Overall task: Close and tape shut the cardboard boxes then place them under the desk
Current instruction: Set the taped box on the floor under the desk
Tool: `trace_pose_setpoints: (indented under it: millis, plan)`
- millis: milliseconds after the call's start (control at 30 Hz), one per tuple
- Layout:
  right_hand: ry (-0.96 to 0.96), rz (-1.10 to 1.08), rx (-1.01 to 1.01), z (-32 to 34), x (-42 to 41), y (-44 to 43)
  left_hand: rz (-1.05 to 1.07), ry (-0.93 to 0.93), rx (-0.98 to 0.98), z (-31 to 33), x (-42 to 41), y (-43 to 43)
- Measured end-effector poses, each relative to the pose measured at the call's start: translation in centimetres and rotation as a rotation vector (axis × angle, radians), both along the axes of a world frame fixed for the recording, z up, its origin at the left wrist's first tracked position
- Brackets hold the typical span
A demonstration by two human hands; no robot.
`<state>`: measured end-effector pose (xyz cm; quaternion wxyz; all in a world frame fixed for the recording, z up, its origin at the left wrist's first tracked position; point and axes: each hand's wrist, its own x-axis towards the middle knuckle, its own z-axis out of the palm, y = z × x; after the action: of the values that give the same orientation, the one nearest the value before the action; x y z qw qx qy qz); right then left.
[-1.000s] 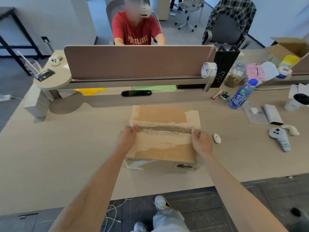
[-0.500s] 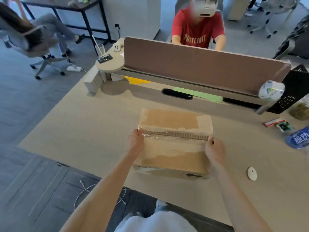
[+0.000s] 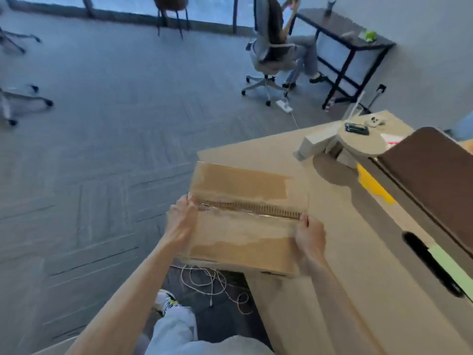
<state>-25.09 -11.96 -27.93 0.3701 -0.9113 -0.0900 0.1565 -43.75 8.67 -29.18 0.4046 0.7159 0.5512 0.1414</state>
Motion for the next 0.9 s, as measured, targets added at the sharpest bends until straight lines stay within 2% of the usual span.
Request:
trace_pose_setpoints:
  millis: [200, 433, 733, 900]
  plan:
    - [0.044, 0.275, 0.088, 1.0, -4.2, 19.3, 0.326, 0.004, 0.054, 0.5, -9.2, 13.8]
    - [0.07, 0.448, 0.117, 1.1, -8.4, 35.6, 0.457, 0.056, 0.086, 1.3, -15.4, 26.3]
    - [0.198, 0.54, 0.113, -2.1, -8.5, 51.8, 0.558, 0.166, -0.027, -1.9, -16.9, 38.2]
    - [0.3, 0.605, 0.077, -5.8, -5.6, 64.1, 0.585, 0.272, -0.079, -3.2, -14.3, 48.8]
